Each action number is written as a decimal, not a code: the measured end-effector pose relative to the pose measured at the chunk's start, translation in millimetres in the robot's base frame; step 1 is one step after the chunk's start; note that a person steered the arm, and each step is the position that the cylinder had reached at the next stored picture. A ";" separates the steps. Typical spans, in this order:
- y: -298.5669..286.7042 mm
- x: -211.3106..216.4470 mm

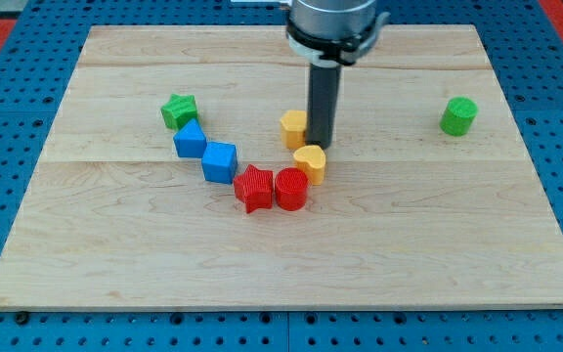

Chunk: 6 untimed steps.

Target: Place yellow heart below yellow hexagon

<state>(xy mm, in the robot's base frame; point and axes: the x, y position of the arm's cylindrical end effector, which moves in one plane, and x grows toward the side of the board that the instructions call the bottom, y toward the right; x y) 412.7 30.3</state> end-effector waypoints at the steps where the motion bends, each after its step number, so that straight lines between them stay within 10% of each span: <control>1: -13.0 -5.1; 3: 65.1 39.7; 6: -23.1 42.8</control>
